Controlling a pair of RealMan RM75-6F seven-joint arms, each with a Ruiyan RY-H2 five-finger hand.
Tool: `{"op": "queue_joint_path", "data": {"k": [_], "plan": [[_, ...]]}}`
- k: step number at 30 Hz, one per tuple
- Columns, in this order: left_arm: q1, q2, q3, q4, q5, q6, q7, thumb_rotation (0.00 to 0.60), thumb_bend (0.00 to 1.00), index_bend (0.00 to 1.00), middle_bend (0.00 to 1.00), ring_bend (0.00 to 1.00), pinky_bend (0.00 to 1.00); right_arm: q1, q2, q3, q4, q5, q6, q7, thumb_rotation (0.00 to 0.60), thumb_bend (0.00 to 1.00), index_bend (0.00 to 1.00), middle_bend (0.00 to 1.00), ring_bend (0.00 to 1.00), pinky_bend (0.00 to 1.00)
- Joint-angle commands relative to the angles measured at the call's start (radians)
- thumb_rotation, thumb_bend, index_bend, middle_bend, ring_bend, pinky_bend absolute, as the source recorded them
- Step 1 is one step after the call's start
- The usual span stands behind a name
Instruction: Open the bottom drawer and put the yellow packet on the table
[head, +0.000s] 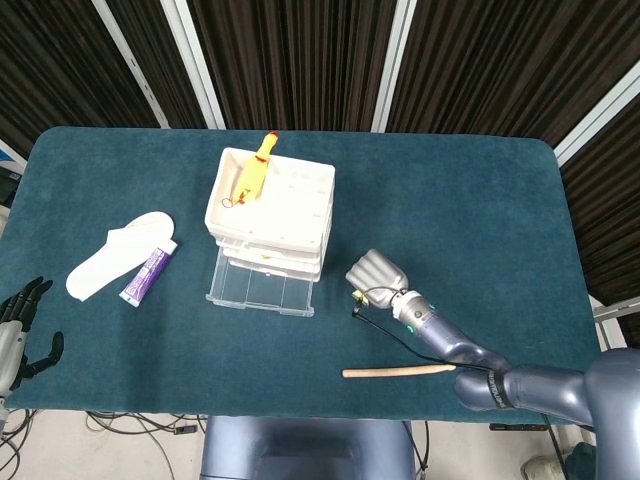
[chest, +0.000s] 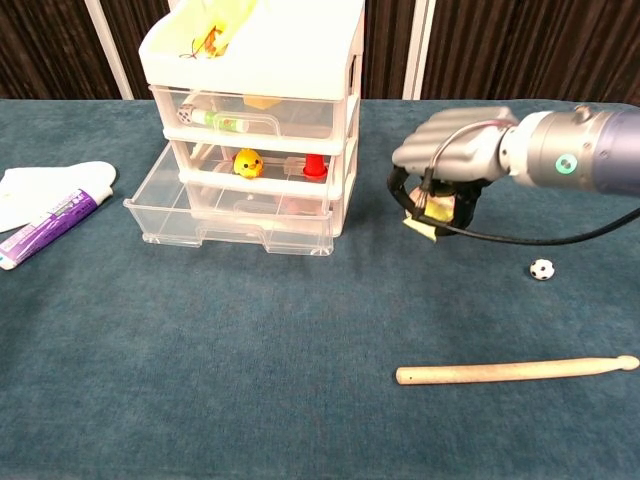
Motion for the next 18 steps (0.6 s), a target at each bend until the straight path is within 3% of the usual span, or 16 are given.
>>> {"op": "queue_joint_path", "data": {"k": [1, 5, 13, 18], "plan": [[0.000, 0.001, 0.000, 0.000, 0.000, 0.000, -0.001, 0.600, 0.51, 0.03, 0.00, 0.00, 0.00, 0.005, -0.060, -0.002, 0.068, 0.026, -0.031, -0.011, 0.600, 0.33, 0.57, 1.00, 1.00, 1.00], [0.000, 0.002, 0.000, 0.001, 0.001, 0.000, -0.004, 0.600, 0.51, 0.03, 0.00, 0.00, 0.00, 0.007, -0.089, 0.002, 0.102, 0.036, -0.044, -0.013, 0.600, 0.33, 0.55, 1.00, 1.00, 1.00], [-0.001, 0.003, 0.001, -0.001, 0.000, -0.003, 0.001, 0.600, 0.51, 0.03, 0.00, 0.00, 0.00, 0.009, -0.079, -0.005, 0.085, 0.106, -0.079, -0.051, 0.600, 0.23, 0.28, 1.00, 1.00, 1.00], [0.000, 0.001, 0.001, 0.000, 0.000, -0.001, 0.003, 0.600, 0.51, 0.03, 0.00, 0.00, 0.00, 0.009, -0.019, 0.014, 0.002, 0.134, -0.049, -0.059, 0.600, 0.20, 0.21, 1.00, 1.00, 1.00]]}}
